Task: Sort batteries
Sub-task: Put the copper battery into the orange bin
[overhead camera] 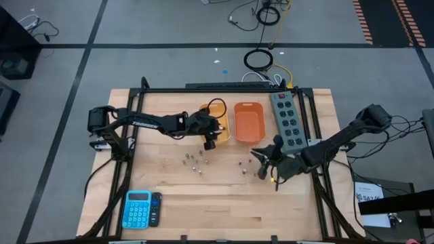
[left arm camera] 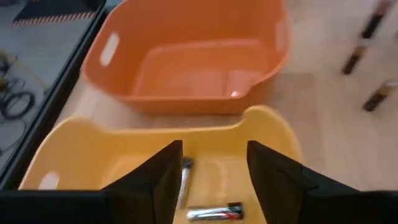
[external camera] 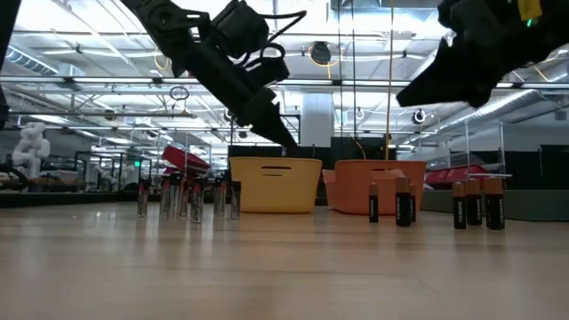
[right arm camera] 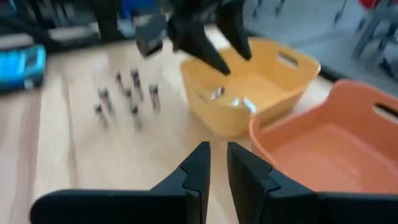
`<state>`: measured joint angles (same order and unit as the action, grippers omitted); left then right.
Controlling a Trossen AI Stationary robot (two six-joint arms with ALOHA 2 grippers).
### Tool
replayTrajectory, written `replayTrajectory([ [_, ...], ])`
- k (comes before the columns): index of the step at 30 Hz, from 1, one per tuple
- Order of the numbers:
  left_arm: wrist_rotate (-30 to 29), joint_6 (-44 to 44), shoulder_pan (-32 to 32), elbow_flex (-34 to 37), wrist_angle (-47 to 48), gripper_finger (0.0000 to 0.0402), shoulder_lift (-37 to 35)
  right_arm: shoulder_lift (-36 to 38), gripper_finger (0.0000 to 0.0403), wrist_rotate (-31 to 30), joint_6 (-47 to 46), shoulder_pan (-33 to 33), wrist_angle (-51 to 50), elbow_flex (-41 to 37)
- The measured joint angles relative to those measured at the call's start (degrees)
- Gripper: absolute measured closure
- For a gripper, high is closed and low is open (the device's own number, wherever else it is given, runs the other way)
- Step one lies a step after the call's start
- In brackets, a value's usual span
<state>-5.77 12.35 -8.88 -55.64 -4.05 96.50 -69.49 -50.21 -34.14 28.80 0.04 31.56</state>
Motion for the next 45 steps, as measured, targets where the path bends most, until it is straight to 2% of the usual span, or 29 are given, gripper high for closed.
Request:
replayTrajectory([
  [3, 1.3, 1.7, 1.6, 0.0, -2.9, 0.0211, 0.0, -0.1, 0.0355, 1.2, -7.9, 2.4, -14.7, 6.5],
  [5, 1.4, 2.3, 2.7, 0.0, -4.9, 0.0211, 0.0, -0.1, 0.0355, 2.2, -12.6, 3.8, -19.9, 8.7],
  [10, 1.3, 3.8, 6.0, 0.0, -10.4, 0.0211, 0.0, -1.3, 0.0355, 6.9, -22.6, 6.2, -22.3, 9.2],
  [16, -0.8, 5.2, 9.2, 0.0, -11.7, 0.0211, 0.0, -7.7, 0.0355, 10.1, -33.4, 7.9, -24.0, 9.2],
  [23, -0.9, 6.1, 11.0, 0.6, -12.5, 0.021, 0.0, -15.3, 0.0355, 9.9, -45.0, 11.2, -37.3, 16.3],
  [31, -0.9, 5.9, 11.1, 2.3, -13.9, 0.021, 0.0, -25.9, 0.0355, 8.1, -51.5, 17.2, -52.1, 28.0],
  [39, -0.9, 5.5, 11.7, 2.4, -14.6, 0.021, -0.1, -31.6, 0.0355, 7.2, -68.1, 24.6, -55.0, 27.5],
  [43, -1.1, 5.5, 11.6, 2.4, -14.8, 0.021, -0.7, -34.2, 0.0355, 6.2, -70.8, 27.4, -58.1, 27.5],
  [45, -1.1, 5.5, 11.6, 2.4, -14.3, 0.021, -0.9, -35.7, 0.0355, 8.2, -70.7, 27.6, -58.9, 27.5],
])
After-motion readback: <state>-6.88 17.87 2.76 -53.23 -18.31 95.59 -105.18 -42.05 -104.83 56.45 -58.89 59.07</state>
